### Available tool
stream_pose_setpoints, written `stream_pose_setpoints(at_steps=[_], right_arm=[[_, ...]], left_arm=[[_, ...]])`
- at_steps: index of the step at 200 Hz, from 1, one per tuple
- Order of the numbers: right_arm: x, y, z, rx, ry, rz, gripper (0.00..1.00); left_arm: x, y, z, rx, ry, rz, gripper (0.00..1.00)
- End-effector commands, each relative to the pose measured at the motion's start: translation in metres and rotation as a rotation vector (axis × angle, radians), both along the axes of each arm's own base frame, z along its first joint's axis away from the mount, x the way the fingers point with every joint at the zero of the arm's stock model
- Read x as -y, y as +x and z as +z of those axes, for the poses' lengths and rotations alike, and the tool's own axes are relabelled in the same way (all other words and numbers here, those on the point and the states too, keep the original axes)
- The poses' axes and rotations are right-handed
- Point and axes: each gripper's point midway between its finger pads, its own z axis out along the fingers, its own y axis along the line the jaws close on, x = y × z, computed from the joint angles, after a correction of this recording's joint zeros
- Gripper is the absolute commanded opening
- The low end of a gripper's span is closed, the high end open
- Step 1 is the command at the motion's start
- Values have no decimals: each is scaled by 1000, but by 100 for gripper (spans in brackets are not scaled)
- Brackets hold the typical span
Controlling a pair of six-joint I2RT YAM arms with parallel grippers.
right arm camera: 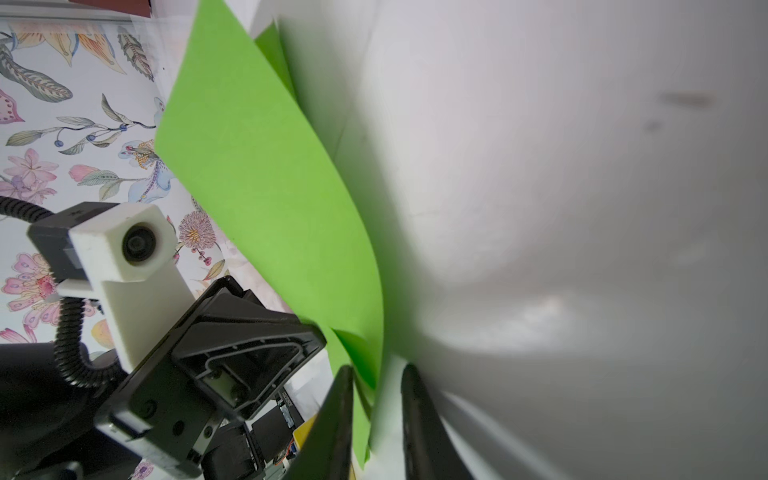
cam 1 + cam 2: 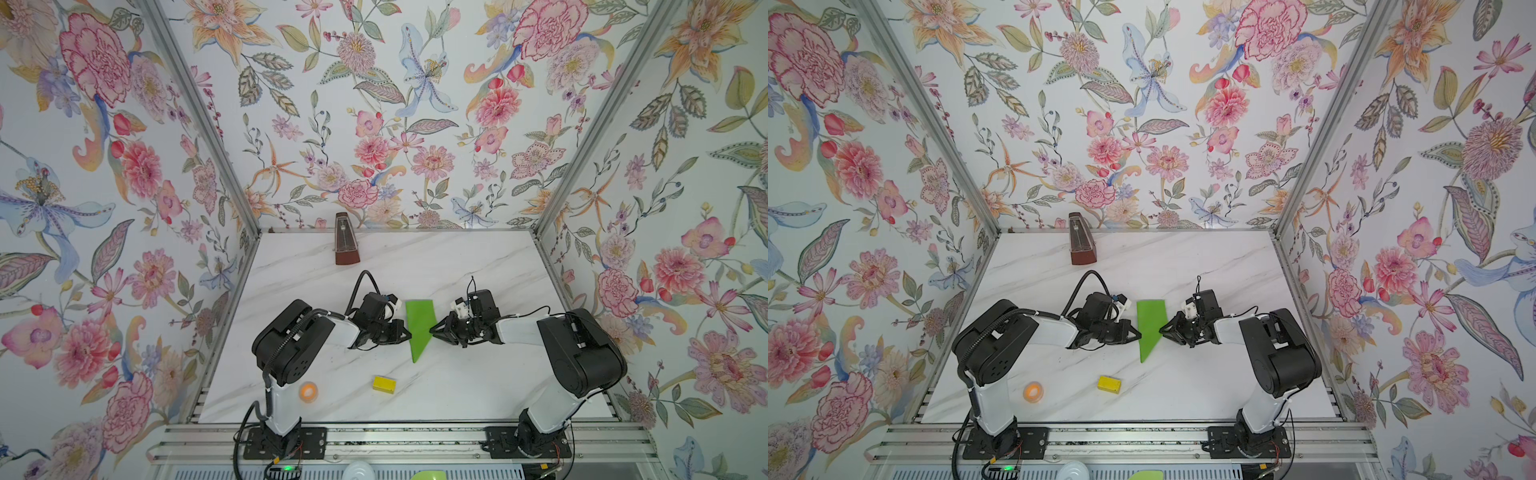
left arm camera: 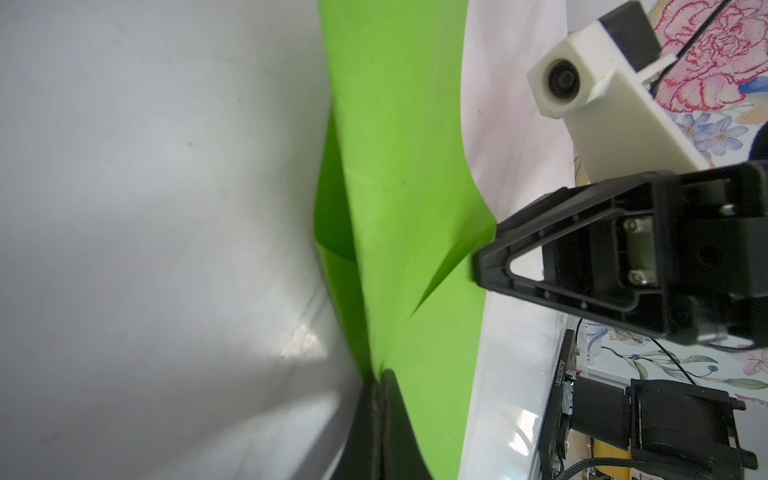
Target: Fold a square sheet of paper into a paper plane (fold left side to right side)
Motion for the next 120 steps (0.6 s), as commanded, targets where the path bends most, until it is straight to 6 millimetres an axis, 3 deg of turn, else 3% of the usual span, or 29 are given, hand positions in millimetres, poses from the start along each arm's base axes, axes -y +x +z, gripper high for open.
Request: stream_pose_setpoints(at_steps=[1,48,120], right_arm=[[2,-3,0,7,4,8,15],[2,-4,7,24,-17,14,0],[-11,-12,19,61,-172,107,0]], left_arm=[[-11,-19,-29,-73,78,-27,3],[-9,-17,-27,-68,73,-37,3],[0,-16,-18,-35,88,-84,2]])
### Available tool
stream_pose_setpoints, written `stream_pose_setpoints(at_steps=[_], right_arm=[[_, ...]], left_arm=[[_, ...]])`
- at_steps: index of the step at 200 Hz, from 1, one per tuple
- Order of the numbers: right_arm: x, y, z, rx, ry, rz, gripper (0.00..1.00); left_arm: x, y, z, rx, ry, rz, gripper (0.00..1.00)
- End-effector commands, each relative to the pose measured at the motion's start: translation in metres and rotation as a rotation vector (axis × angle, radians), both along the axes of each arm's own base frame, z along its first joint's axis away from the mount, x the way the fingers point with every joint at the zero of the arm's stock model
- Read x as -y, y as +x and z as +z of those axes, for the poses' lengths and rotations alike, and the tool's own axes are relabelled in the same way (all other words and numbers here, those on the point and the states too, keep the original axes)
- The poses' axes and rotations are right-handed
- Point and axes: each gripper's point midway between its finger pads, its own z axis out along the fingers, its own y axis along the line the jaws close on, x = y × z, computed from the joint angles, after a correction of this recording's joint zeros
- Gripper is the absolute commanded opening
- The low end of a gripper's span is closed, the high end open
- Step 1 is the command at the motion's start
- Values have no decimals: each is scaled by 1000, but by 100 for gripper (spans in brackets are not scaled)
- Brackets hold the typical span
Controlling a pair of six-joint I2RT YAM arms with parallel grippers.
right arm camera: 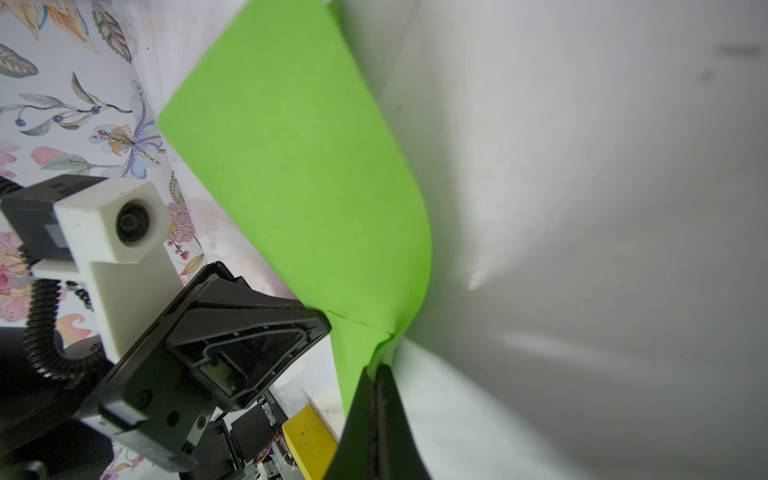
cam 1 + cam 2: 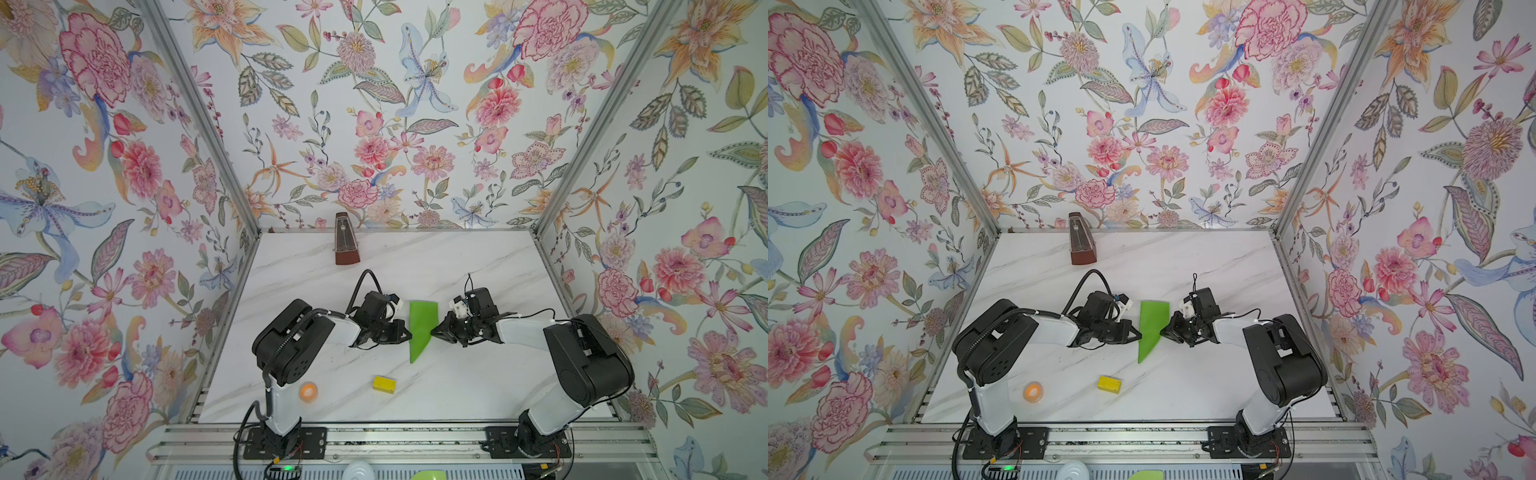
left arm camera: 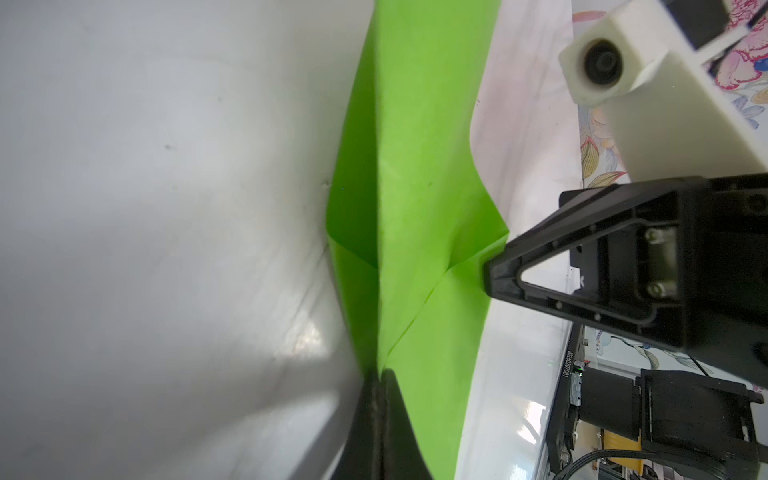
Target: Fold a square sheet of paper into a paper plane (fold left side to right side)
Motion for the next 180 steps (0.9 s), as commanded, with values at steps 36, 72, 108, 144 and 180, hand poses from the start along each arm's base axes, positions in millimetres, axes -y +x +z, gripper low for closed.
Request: stream_pose_setpoints(at_steps=[36,72,108,144,180], right_arm=[[-13,-8,5,15,-124,80,0],[-26,-4,8,22,-112,90,0],[-35,1,5,28,-88,83,0],[-41,10,1,35,-69,62,0],[-46,15,-3,34,-52,55,0]], left_arm=[[2,-15,-15,-39,66,-58,2],[5,-15,-12,-33,59,-66,2],[9,-15,-9,-25,47,-74,1],[12,-18,-9,-27,41,-83,1],[12,-18,-9,-27,40,-82,0]])
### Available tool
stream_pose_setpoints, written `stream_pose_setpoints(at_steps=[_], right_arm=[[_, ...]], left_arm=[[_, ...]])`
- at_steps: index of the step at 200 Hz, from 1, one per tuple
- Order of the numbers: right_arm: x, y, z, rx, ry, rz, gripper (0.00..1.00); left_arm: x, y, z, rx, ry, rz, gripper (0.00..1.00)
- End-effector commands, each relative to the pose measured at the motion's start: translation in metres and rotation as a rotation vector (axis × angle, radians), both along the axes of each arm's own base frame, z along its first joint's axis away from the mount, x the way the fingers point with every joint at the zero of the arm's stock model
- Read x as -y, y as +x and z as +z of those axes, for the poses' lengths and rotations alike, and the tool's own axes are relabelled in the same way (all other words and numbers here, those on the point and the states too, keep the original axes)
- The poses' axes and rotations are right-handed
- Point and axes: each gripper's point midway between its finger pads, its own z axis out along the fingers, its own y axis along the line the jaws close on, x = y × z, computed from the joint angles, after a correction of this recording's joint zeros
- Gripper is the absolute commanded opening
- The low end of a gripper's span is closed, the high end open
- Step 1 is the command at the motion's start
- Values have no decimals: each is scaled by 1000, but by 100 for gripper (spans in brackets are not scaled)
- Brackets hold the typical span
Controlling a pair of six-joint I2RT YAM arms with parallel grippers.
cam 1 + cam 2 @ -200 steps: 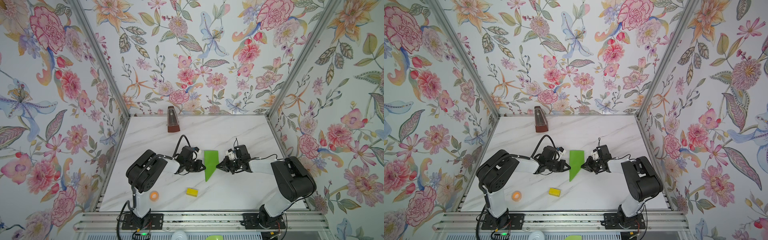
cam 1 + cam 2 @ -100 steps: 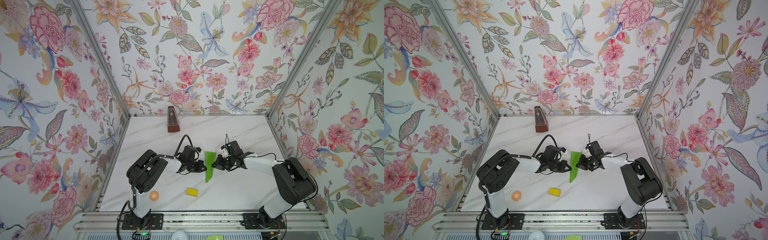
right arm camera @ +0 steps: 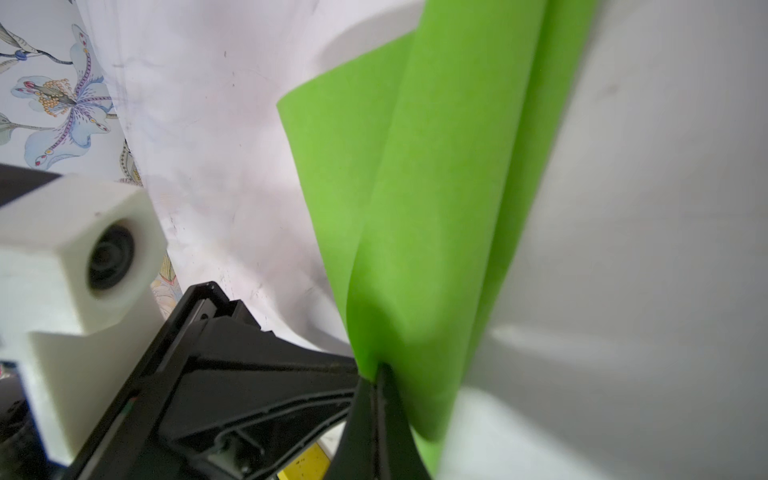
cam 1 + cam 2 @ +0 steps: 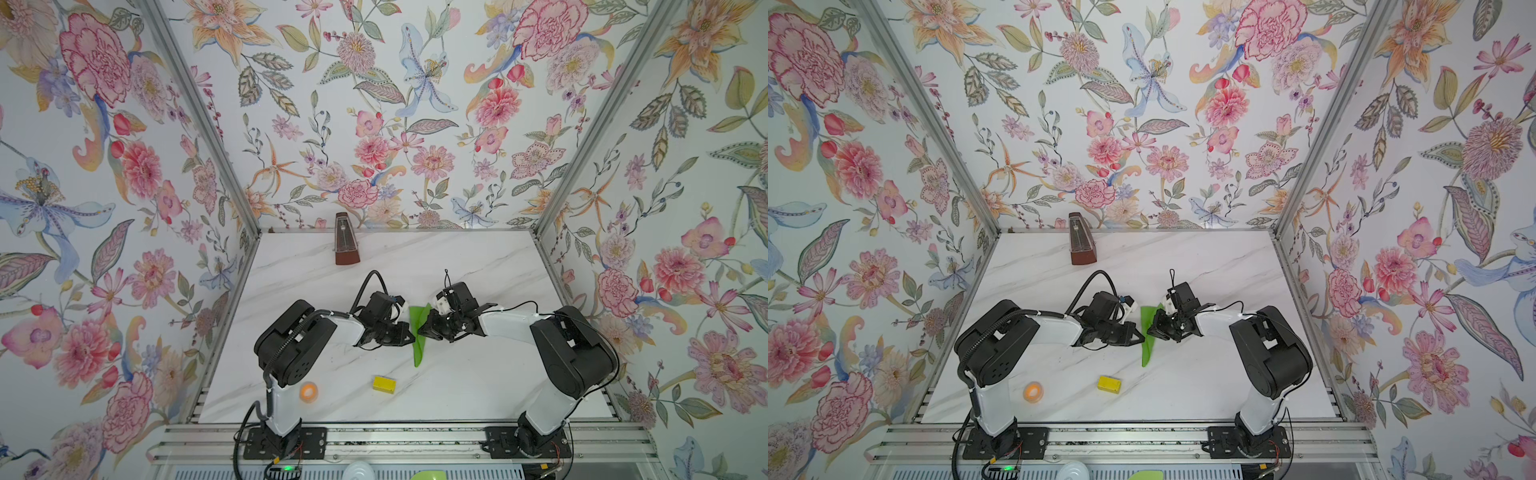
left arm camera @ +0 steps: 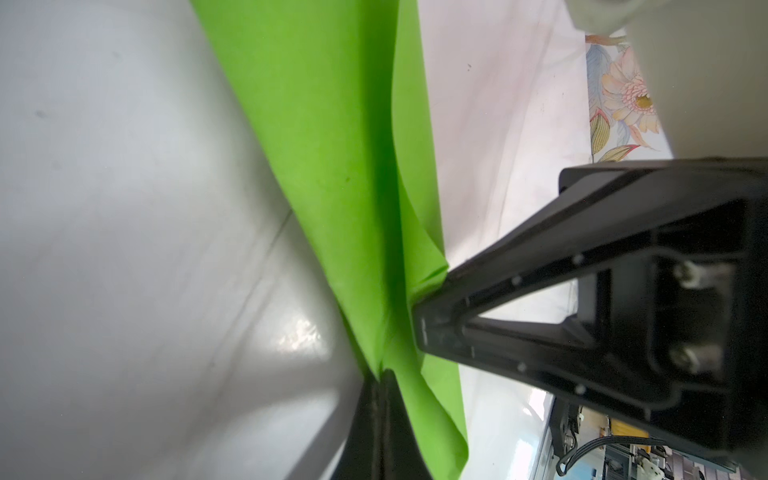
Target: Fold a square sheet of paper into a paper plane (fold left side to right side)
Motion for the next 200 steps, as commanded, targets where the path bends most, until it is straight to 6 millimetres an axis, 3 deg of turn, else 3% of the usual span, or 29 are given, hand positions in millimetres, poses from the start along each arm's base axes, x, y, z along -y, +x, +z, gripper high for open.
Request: stream_pose_setpoints(at_steps=[1,153,200], right_arm=[[-8,10,2,22,19,-11,0],[-7,-2,-25,-32,18,3,0],[-5,-6,-30,-44,7,-14,0]], left_arm=[[3,-9,-10,-25,19,-33,0],[-7,-6,-19,-19,84,-32,1],[-25,3,-12,3,125,25,12]])
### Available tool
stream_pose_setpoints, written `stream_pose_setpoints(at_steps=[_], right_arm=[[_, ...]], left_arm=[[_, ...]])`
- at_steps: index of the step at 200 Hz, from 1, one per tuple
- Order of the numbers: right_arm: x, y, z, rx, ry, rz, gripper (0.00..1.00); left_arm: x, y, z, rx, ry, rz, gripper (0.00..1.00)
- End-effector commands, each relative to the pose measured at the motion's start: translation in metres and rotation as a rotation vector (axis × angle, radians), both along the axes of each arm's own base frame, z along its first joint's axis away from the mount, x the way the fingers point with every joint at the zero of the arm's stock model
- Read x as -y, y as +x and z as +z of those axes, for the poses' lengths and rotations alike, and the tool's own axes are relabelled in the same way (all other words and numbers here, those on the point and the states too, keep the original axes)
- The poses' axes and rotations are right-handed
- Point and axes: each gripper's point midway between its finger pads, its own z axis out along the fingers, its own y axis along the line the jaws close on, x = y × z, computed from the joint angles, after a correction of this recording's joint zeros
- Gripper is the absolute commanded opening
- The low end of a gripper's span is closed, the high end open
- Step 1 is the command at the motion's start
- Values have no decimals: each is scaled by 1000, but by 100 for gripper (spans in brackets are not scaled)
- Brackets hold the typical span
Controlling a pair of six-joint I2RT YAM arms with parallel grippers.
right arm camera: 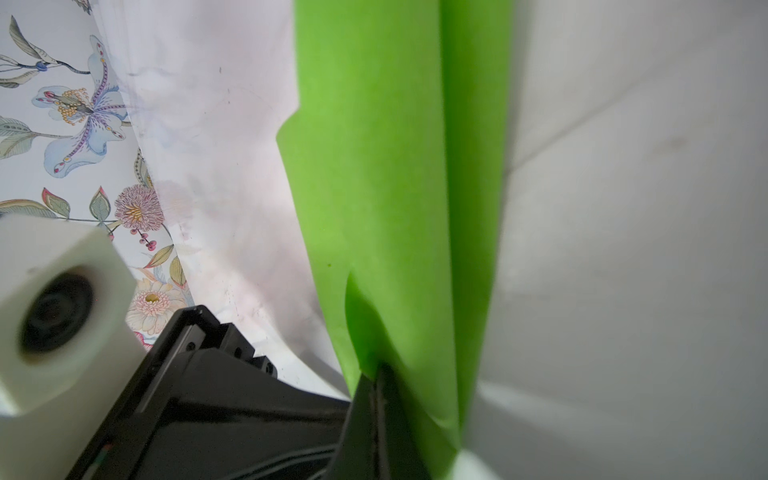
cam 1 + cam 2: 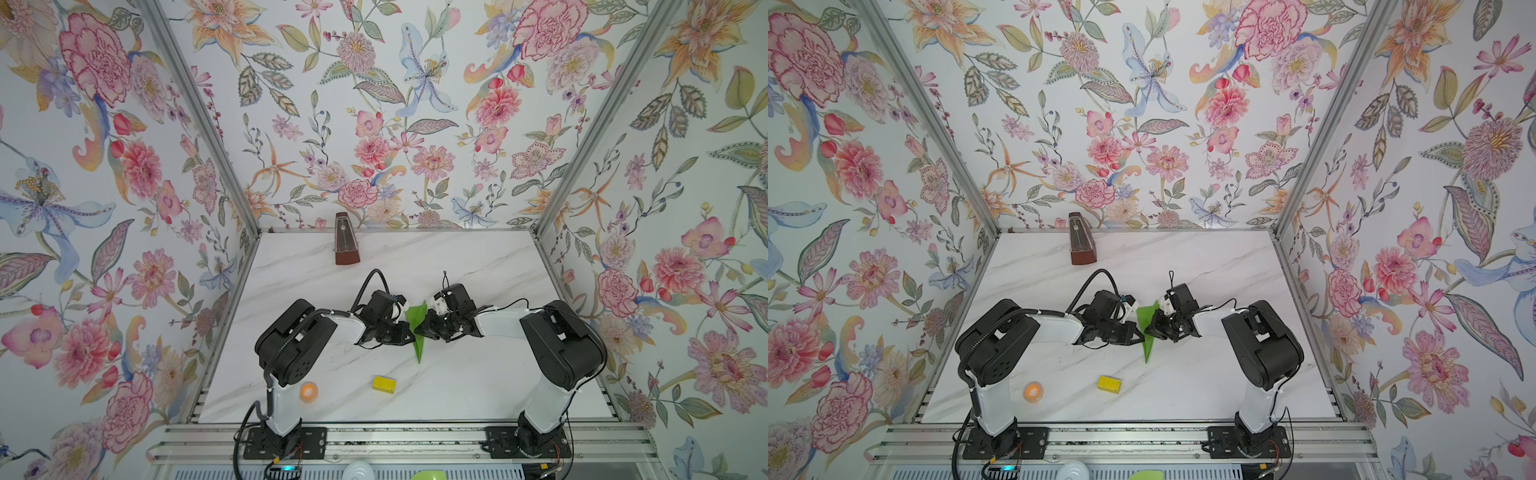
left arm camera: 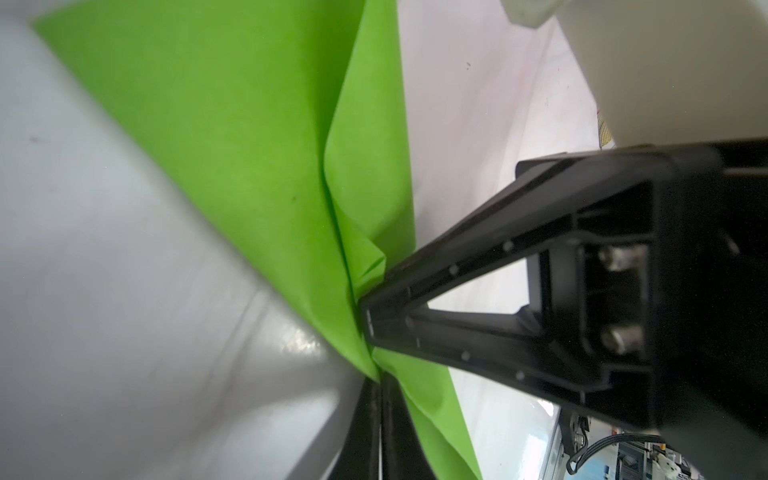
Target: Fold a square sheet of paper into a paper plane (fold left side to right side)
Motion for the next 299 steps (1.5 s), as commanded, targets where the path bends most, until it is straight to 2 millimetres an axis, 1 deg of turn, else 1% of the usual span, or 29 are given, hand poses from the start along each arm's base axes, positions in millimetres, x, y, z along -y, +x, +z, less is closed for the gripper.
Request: stream_pose_setpoints(at_steps=[1,15,43,44,54,76,100,139,164,203,252,279,299], right_arm=[[3,-11,-19,-48,-32,-11,0],[3,-12,-20,-50,-39,-17,0],[5,-9,-24,-51,-51,-60,0],[-1,-15,-24,-51,-53,-41,0],[-3,-17,-25,-54,-56,-45,0],[-2,-16,-28,-59,-52,-76,0],[-1,-16,-28,-56,-48,-103,0],[1,-15,-28,-55,-50,-116,0],[0,-16,-28,-54,-49,-115,0],[1,-16,-28,-53,-49,-118,0],[-1,-14,-24,-47,-43,-114,0],[-5,-10,-13,-23,-26,-104,0],[-10,-5,-1,7,-17,-87,0]], left_arm=[[-23,-1,-12,-15,102,40,13],[-29,0,-7,-8,114,59,17],[-37,2,7,19,124,88,25],[-37,3,8,21,123,90,26],[-37,2,15,22,113,98,28],[-33,-1,29,17,57,118,34],[-22,-9,37,-18,-12,125,38],[-11,-24,26,-75,-15,127,39],[-3,-29,25,-86,-31,117,32],[-7,-35,8,-125,1,135,32],[-11,-37,-1,-135,38,143,30],[-14,-41,-8,-146,64,138,22],[-20,-44,-15,-144,110,130,20]])
